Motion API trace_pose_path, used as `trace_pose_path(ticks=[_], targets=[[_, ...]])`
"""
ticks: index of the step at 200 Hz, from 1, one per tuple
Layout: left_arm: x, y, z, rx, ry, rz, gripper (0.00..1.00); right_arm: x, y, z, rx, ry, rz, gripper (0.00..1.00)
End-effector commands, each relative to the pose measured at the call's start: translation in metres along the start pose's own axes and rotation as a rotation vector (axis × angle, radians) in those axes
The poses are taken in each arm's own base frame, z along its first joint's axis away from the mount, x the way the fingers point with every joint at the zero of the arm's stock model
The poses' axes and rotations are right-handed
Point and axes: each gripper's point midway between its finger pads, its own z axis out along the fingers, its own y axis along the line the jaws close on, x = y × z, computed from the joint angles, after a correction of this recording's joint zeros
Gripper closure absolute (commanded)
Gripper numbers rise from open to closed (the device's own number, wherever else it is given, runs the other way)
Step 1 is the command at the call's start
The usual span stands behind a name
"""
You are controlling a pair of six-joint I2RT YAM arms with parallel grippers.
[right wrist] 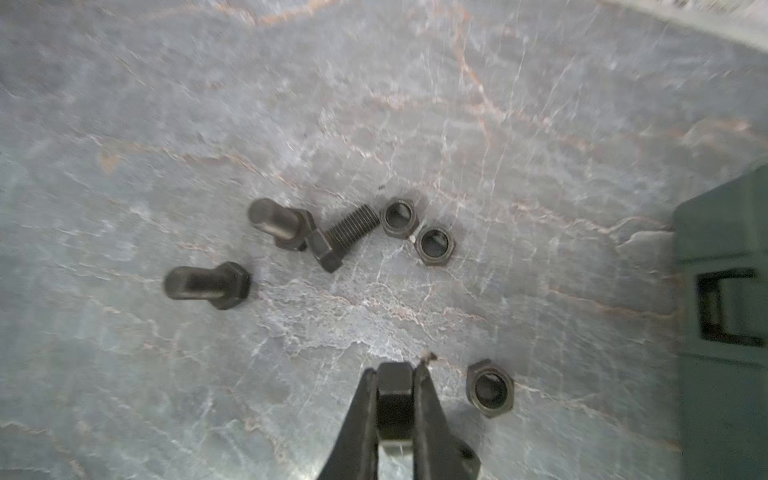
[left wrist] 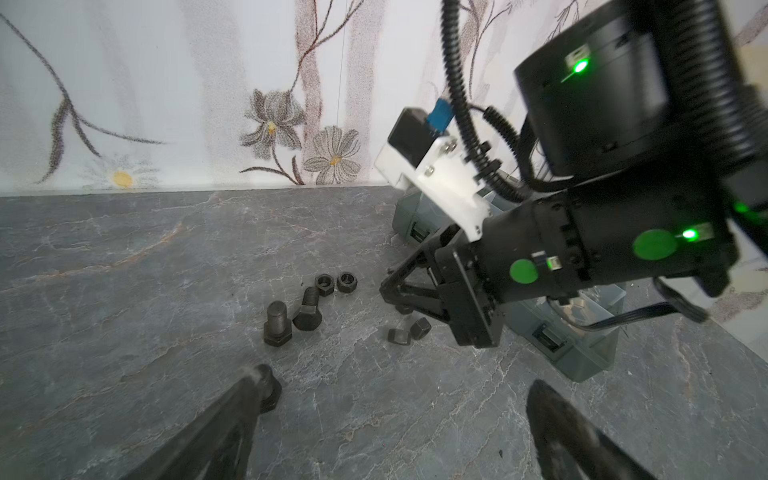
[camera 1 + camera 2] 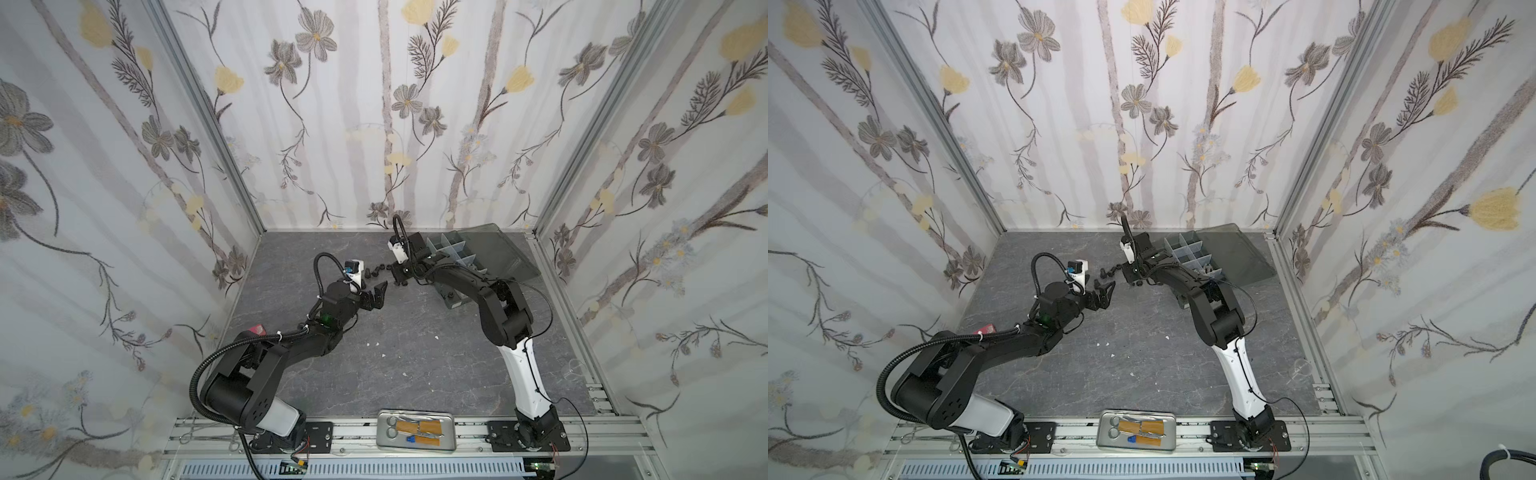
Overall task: Sort the screws and nuts into containers
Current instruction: 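Close the right gripper on another dark hex nut and lift it, then carry the dark hex nut to the box and open the right gripper, then lower the left gripper onto a dark hex nut and close on it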
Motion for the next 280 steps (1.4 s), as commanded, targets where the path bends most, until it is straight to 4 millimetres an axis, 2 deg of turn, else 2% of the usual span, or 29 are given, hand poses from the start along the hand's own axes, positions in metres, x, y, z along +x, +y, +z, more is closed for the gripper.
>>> trace_pose_path(ticks=[1, 39, 66, 84, 108, 127, 166, 188, 198, 212, 233, 280], targets=[[0.001, 0.000, 0.007, -0.001, 0.024, -0.016, 0.00, -0.007, -0.002, -0.017, -0.010, -0.031, 0.022, 0.94], [0.011, -0.002, 0.028, 0.002, 0.096, -0.014, 0.00, 0.020, -0.030, -0.054, 0.025, -0.018, 0.118, 0.94], [0.022, -0.003, 0.044, 0.003, 0.164, -0.005, 0.06, 0.050, -0.062, -0.080, 0.088, 0.020, 0.210, 0.94], [0.031, -0.003, 0.053, -0.007, 0.209, 0.010, 0.08, 0.068, -0.074, -0.098, 0.115, 0.037, 0.250, 0.93], [0.040, -0.006, 0.062, -0.008, 0.252, 0.026, 0.11, 0.088, -0.089, -0.109, 0.147, 0.079, 0.276, 0.93], [0.042, -0.009, 0.066, -0.008, 0.267, 0.037, 0.11, 0.096, -0.101, -0.118, 0.185, 0.086, 0.292, 0.93], [0.061, -0.007, 0.081, -0.022, 0.343, 0.028, 0.13, 0.099, -0.116, -0.118, 0.226, 0.083, 0.318, 0.90], [0.069, -0.008, 0.090, -0.041, 0.386, 0.050, 0.13, 0.100, -0.120, -0.113, 0.242, 0.089, 0.321, 0.79], [0.071, -0.008, 0.093, -0.045, 0.400, 0.060, 0.13, 0.097, -0.121, -0.112, 0.243, 0.085, 0.321, 0.70], [0.074, -0.008, 0.097, -0.048, 0.418, 0.068, 0.13, 0.090, -0.121, -0.116, 0.242, 0.063, 0.318, 0.62], [0.078, -0.006, 0.101, -0.063, 0.441, 0.072, 0.15, 0.076, -0.123, -0.126, 0.264, 0.016, 0.311, 0.61], [0.099, -0.002, 0.112, -0.084, 0.520, 0.067, 0.33, 0.041, -0.117, -0.158, 0.251, -0.183, 0.292, 0.56]])
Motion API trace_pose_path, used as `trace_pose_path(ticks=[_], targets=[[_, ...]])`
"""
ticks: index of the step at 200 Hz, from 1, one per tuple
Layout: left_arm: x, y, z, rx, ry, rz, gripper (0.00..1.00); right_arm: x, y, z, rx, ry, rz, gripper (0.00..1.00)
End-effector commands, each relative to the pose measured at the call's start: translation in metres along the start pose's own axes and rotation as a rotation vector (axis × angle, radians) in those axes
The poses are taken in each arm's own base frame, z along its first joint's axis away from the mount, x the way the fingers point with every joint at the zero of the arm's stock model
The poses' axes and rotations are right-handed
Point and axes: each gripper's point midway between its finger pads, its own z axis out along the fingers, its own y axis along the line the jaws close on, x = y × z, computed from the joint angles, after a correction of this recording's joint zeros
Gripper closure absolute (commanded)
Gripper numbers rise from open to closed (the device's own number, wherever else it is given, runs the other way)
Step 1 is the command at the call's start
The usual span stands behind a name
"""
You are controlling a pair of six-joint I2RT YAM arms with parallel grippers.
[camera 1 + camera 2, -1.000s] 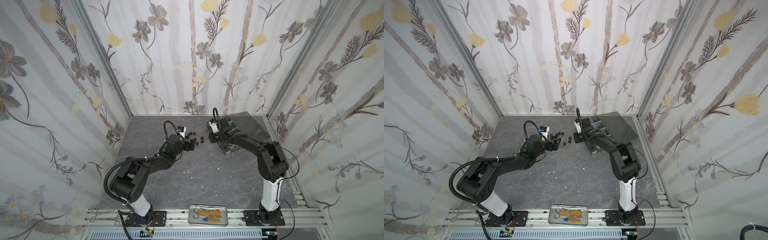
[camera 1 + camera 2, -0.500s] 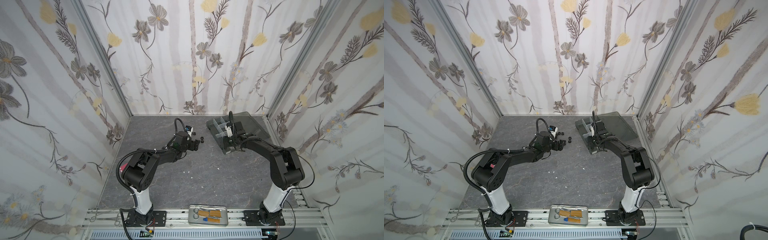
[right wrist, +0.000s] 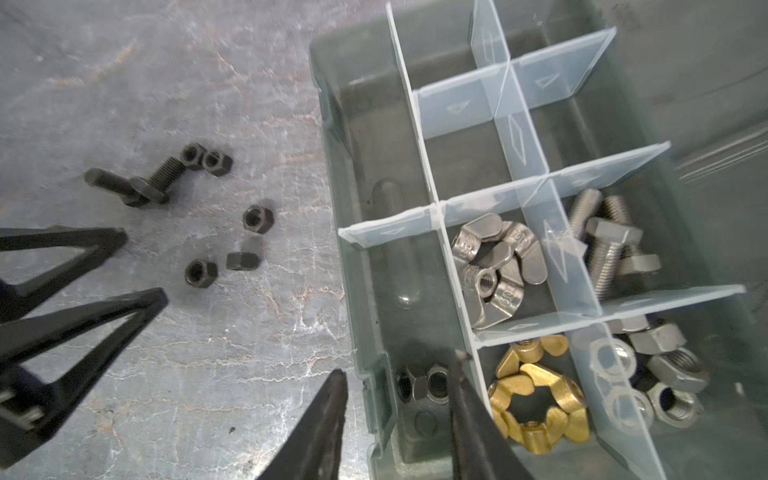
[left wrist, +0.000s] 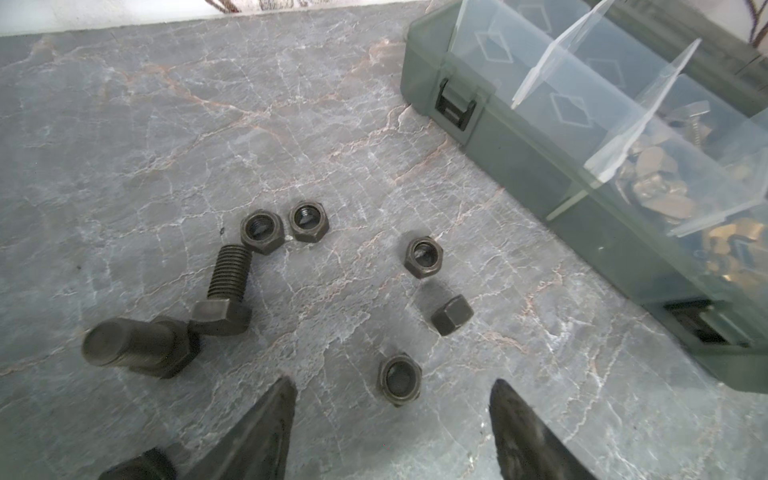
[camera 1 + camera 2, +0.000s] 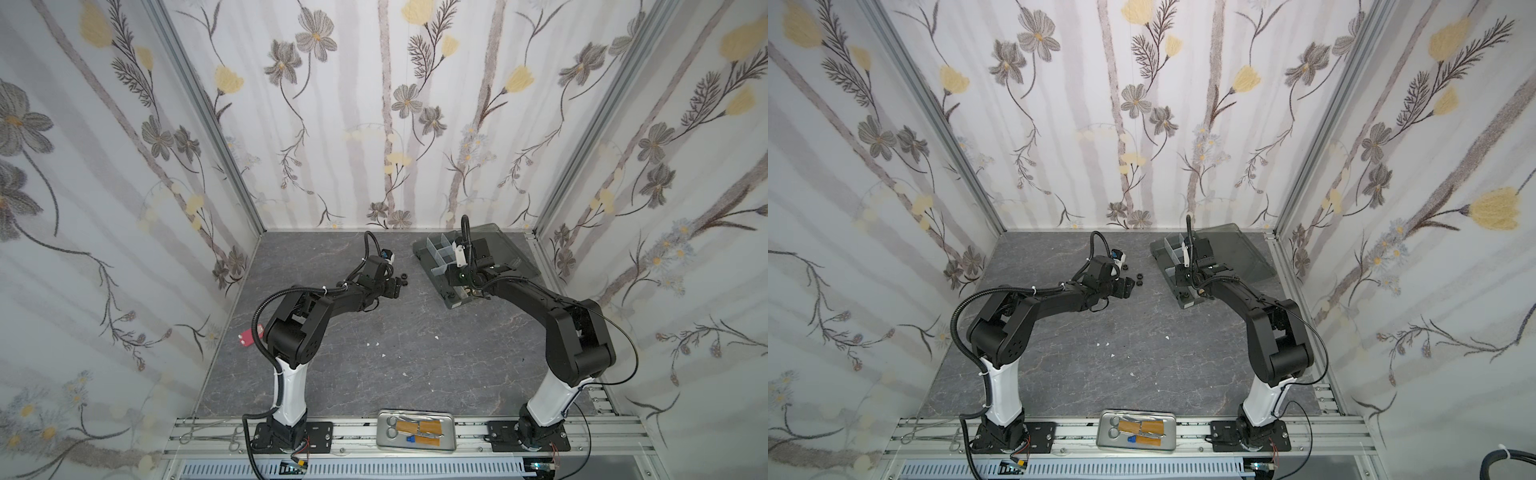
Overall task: Sort the screws and nuts into containers
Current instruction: 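Lower the left gripper onto a dark hex nut and close on it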
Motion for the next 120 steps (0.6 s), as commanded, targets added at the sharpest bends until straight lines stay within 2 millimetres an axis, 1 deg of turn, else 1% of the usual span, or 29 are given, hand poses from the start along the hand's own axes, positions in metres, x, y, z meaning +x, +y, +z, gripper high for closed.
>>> trace_pose_path(ticks=[1, 15, 23, 45, 59, 61, 64, 74, 94, 108, 120], targets=[[0.012, 0.002, 0.007, -0.018, 0.053, 0.001, 0.34, -0.023, 0.003, -0.013, -0.016, -0.125, 0.019, 0.56], [0.012, 0.003, 0.011, -0.025, 0.057, -0.002, 0.36, -0.026, 0.007, -0.018, -0.038, -0.153, 0.021, 0.55], [0.012, 0.005, 0.014, -0.036, 0.060, -0.005, 0.36, -0.026, 0.007, -0.018, -0.043, -0.152, 0.023, 0.55], [0.012, 0.002, 0.022, -0.029, 0.072, 0.002, 0.37, -0.021, 0.007, -0.013, -0.043, -0.134, 0.025, 0.54], [0.024, 0.001, 0.027, -0.037, 0.101, 0.021, 0.38, -0.016, 0.006, -0.009, -0.044, -0.120, 0.028, 0.54], [0.015, -0.002, 0.028, -0.036, 0.084, 0.025, 0.38, -0.015, 0.006, -0.009, -0.045, -0.118, 0.028, 0.54], [0.012, -0.003, 0.029, -0.041, 0.081, 0.028, 0.40, -0.015, 0.006, -0.009, -0.046, -0.117, 0.028, 0.54], [0.015, -0.005, 0.031, -0.050, 0.091, 0.042, 0.47, -0.013, 0.007, -0.007, -0.050, -0.114, 0.031, 0.54], [0.021, -0.006, 0.034, -0.056, 0.106, 0.045, 0.49, -0.014, 0.010, -0.008, -0.070, -0.120, 0.041, 0.54], [0.024, -0.006, 0.035, -0.060, 0.107, 0.049, 0.58, -0.016, 0.014, -0.009, -0.091, -0.130, 0.045, 0.54], [0.027, -0.005, 0.037, -0.074, 0.110, 0.051, 0.58, -0.018, 0.017, -0.010, -0.104, -0.138, 0.046, 0.54]])
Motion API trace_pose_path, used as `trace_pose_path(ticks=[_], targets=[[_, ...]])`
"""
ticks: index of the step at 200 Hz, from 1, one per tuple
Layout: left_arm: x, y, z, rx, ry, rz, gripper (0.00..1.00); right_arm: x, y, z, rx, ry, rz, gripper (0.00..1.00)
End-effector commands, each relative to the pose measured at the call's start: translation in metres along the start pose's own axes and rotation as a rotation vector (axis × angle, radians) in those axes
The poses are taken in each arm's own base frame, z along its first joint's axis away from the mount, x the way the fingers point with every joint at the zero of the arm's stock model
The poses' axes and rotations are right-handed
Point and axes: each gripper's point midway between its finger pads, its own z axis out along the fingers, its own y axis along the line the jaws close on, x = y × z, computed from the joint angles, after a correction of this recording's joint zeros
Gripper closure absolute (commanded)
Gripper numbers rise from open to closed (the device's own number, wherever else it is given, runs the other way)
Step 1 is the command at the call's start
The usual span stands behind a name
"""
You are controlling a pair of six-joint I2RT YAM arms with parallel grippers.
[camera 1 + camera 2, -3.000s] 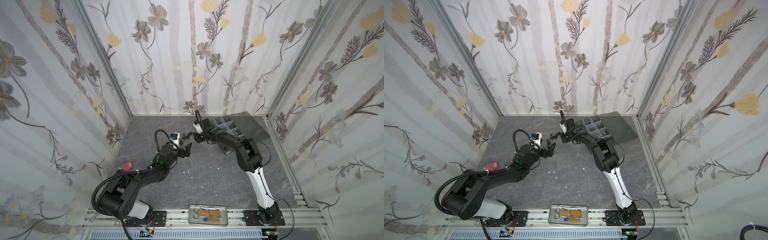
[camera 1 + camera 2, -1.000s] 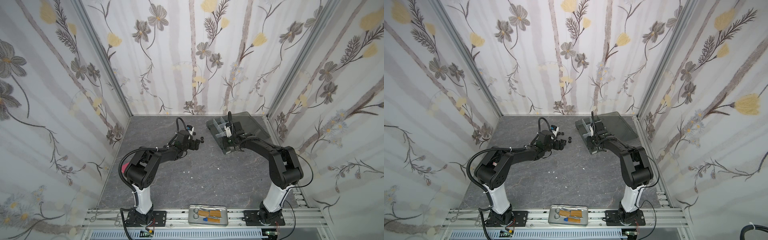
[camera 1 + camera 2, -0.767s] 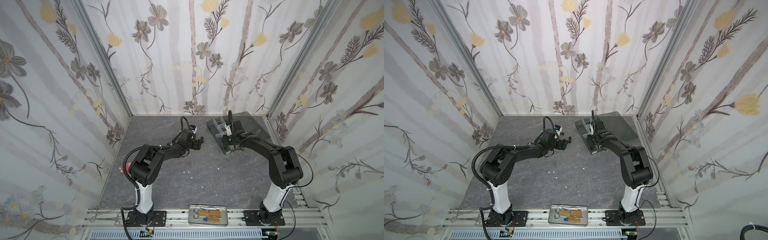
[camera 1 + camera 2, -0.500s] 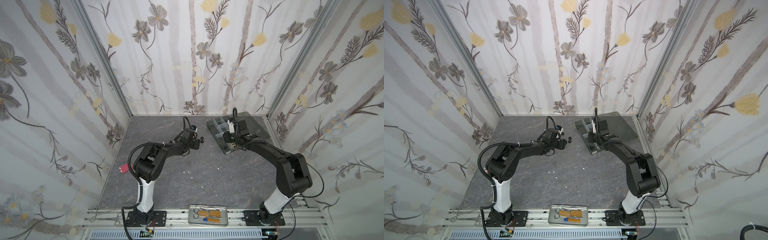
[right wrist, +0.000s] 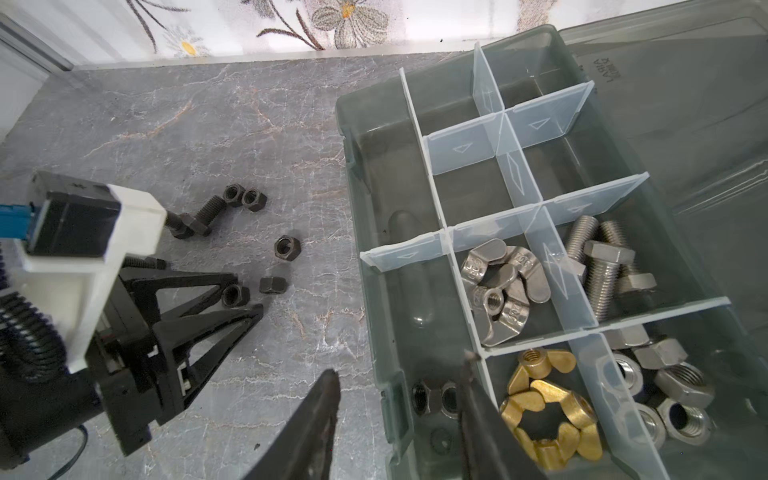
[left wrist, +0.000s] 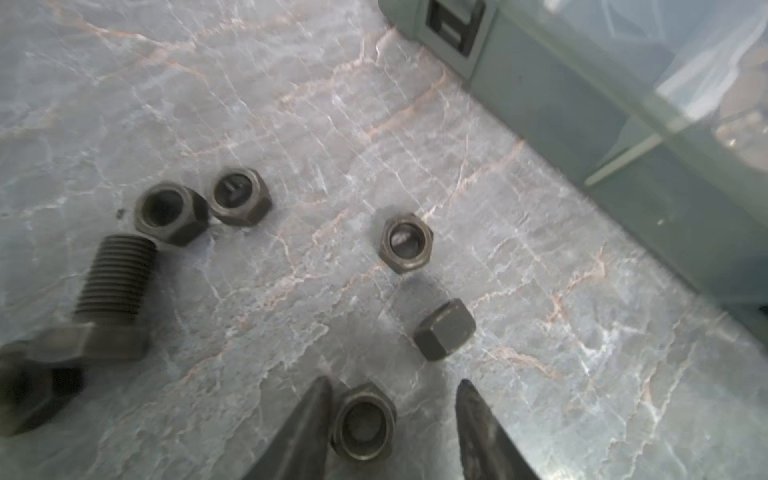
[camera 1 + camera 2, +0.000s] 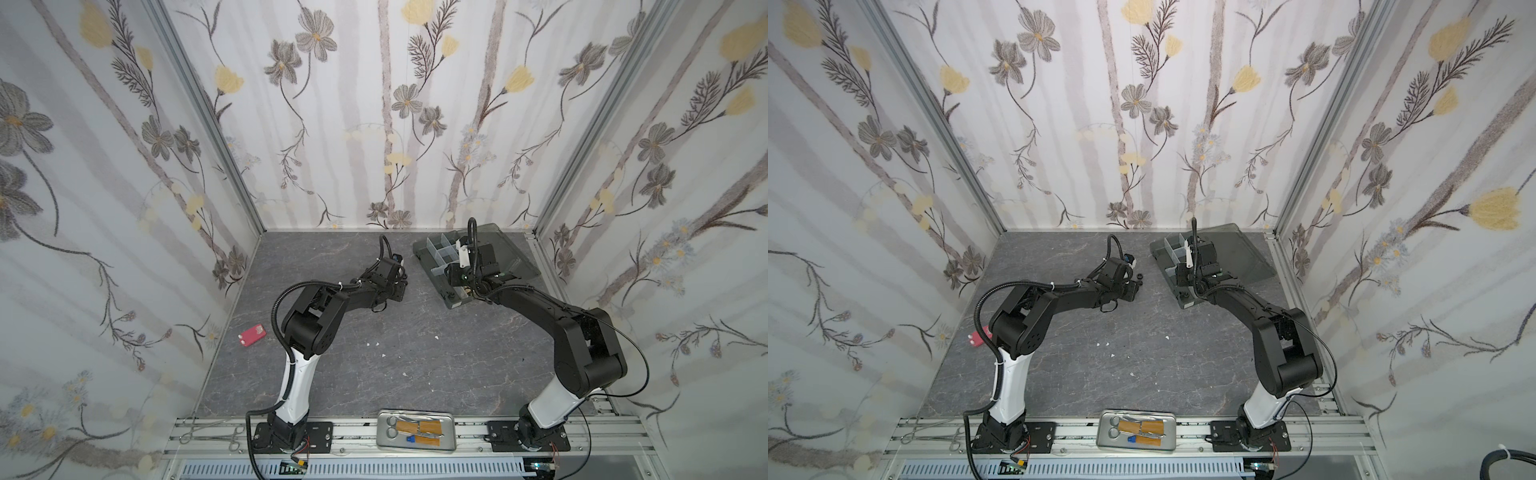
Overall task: Sort the screws and nuts into containers
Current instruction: 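Lower the left gripper onto a dark hex nut and close on it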
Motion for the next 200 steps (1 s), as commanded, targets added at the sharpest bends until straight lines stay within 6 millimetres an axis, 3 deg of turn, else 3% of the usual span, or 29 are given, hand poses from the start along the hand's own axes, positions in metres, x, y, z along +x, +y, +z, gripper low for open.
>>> trace_pose_path(ticks=[1, 72, 145, 170, 200], targets=[[0.007, 0.007, 0.004, -0.038, 0.016, 0.005, 0.58, -0.013, 0.010, -0.001, -0.050, -0.054, 0.009, 0.54], [0.012, 0.010, 0.013, -0.066, 0.032, 0.006, 0.62, -0.011, 0.018, -0.002, -0.085, -0.051, 0.012, 0.53], [0.009, 0.010, 0.003, -0.086, 0.017, 0.019, 0.71, -0.017, 0.021, -0.001, -0.100, -0.068, 0.011, 0.53], [0.004, 0.009, 0.000, -0.088, 0.010, 0.025, 0.79, -0.019, 0.022, -0.001, -0.102, -0.074, 0.011, 0.52], [-0.001, 0.009, -0.004, -0.090, -0.001, 0.021, 0.79, -0.021, 0.022, -0.001, -0.102, -0.076, 0.012, 0.52]])
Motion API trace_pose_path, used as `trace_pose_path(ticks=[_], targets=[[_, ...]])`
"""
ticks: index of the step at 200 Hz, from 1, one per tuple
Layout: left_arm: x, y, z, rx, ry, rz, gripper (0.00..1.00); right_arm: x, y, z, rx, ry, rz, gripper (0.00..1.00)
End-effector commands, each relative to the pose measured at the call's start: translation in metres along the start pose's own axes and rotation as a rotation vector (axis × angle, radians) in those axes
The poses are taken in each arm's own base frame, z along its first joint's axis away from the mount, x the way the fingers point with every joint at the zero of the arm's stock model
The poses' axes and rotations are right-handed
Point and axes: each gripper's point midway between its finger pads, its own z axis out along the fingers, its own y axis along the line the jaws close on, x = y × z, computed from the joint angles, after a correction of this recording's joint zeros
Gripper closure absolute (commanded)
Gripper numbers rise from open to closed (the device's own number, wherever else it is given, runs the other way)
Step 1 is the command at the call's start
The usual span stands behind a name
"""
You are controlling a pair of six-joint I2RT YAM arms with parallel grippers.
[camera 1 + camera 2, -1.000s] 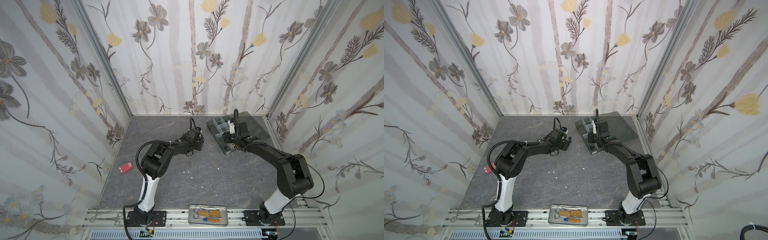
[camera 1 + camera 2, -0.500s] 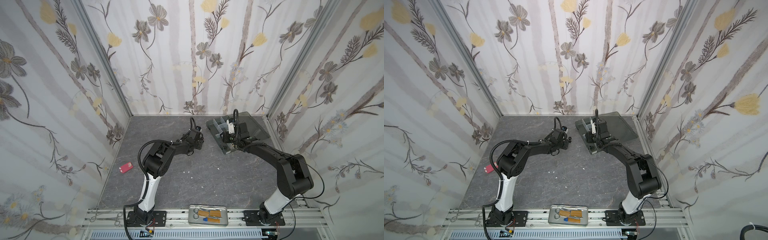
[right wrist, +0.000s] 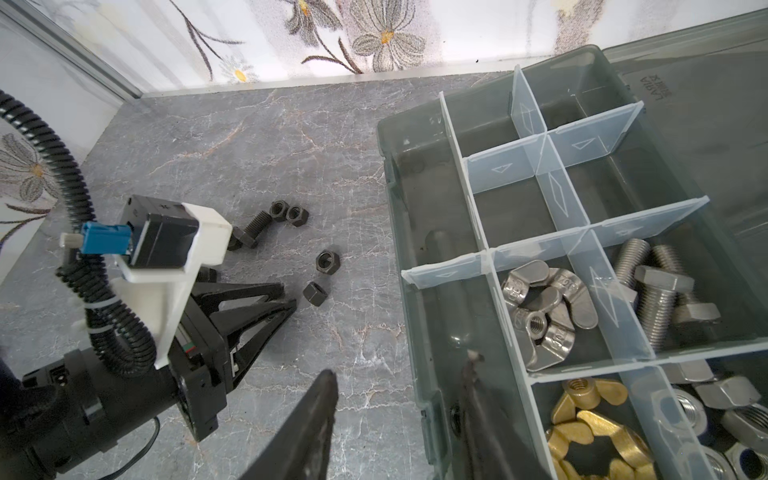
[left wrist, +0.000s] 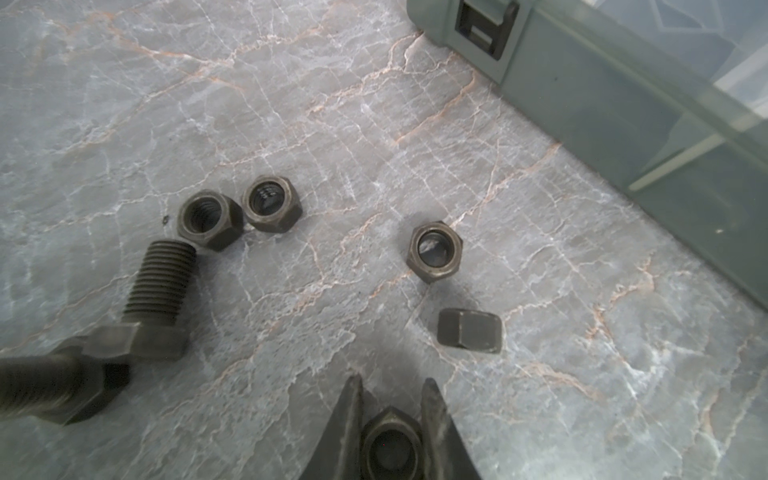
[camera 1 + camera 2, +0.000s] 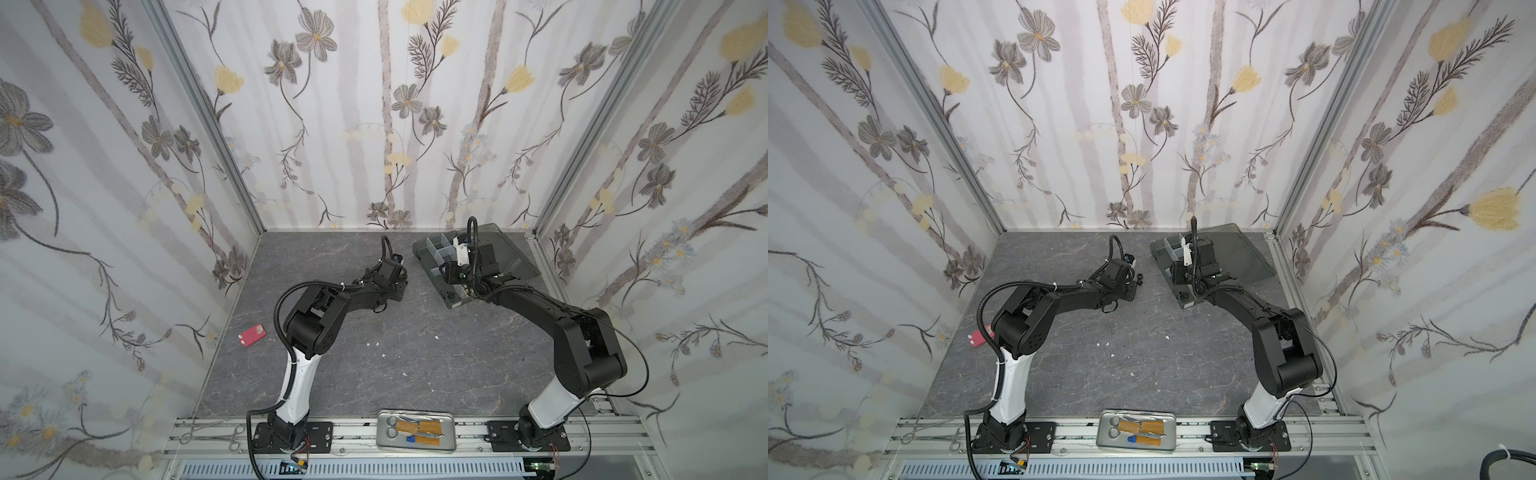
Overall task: Sort the screws and nuts into containers
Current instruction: 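Lower the left gripper onto a dark hex nut and close on it, then carry the dark hex nut in the left gripper over the box and release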
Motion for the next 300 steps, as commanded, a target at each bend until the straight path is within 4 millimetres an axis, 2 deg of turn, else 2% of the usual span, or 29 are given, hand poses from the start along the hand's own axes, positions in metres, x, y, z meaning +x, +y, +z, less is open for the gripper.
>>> trace_pose_path(ticks=[1, 75, 88, 110, 131, 138, 164, 196, 218, 224, 260, 271, 290, 300], targets=[[0.000, 0.002, -0.005, -0.012, 0.012, 0.001, 0.79, -0.011, 0.006, 0.000, -0.026, -0.036, -0.005, 0.52], [-0.033, -0.004, -0.027, 0.001, -0.051, 0.000, 0.82, -0.019, 0.006, -0.005, -0.014, -0.069, -0.010, 0.52], [-0.038, -0.007, -0.030, 0.008, -0.059, 0.005, 0.84, -0.020, 0.005, -0.006, -0.012, -0.073, -0.010, 0.52], [-0.051, -0.018, -0.037, 0.023, -0.072, 0.020, 0.81, -0.022, 0.005, -0.009, -0.007, -0.083, -0.010, 0.52], [-0.067, -0.041, -0.045, 0.060, -0.106, 0.056, 0.81, -0.027, 0.000, -0.019, 0.023, -0.138, -0.002, 0.52], [-0.073, -0.051, -0.047, 0.081, -0.120, 0.066, 0.80, -0.039, -0.001, -0.035, 0.037, -0.203, 0.003, 0.52], [-0.090, -0.097, -0.050, 0.183, -0.163, 0.089, 0.79, -0.054, -0.027, -0.072, 0.177, -0.387, 0.061, 0.53], [-0.090, -0.147, -0.044, 0.287, -0.180, 0.133, 0.79, -0.056, -0.043, -0.108, 0.253, -0.517, 0.084, 0.52], [-0.088, -0.159, -0.033, 0.317, -0.182, 0.139, 0.78, -0.058, -0.046, -0.122, 0.269, -0.565, 0.091, 0.51], [-0.089, -0.161, -0.031, 0.321, -0.184, 0.136, 0.78, -0.047, -0.051, -0.119, 0.279, -0.547, 0.091, 0.51], [-0.103, -0.178, -0.028, 0.396, -0.231, 0.113, 0.77, -0.042, -0.049, -0.115, 0.260, -0.535, 0.091, 0.51], [-0.106, -0.181, -0.028, 0.412, -0.240, 0.107, 0.69, -0.043, -0.048, -0.113, 0.253, -0.531, 0.093, 0.51], [-0.108, -0.186, -0.030, 0.439, -0.251, 0.107, 0.67, -0.042, -0.046, -0.108, 0.240, -0.519, 0.090, 0.51], [-0.107, -0.185, -0.029, 0.438, -0.248, 0.106, 0.58, -0.042, -0.045, -0.106, 0.235, -0.515, 0.091, 0.51]])
